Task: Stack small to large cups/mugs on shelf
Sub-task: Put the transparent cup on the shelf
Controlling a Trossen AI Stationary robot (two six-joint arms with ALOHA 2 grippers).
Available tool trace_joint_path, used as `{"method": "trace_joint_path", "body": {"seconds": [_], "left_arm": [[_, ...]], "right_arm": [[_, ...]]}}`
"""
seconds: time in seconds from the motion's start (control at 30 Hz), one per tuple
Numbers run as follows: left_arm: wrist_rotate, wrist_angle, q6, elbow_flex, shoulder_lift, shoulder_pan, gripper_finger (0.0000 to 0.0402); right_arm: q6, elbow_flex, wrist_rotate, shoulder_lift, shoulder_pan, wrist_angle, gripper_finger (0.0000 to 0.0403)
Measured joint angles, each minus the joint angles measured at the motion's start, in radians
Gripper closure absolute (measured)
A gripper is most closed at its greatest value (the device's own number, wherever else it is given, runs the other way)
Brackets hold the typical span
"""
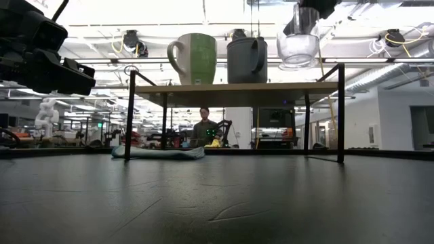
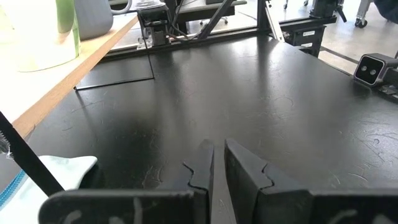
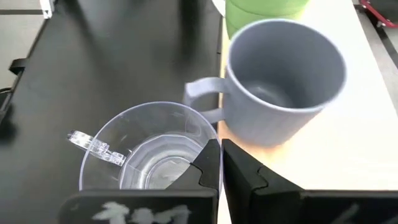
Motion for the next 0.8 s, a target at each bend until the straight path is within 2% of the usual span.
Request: {"method": "trace_joint_path", "body": {"seconds": [0.8], "left_arm": [[0.0, -0.001, 0.0, 0.0, 0.0, 0.0, 0.036]], "right_arm": [[-0.041, 0.0, 0.0, 0.0, -0.186, -0.026, 0.0403]]}}
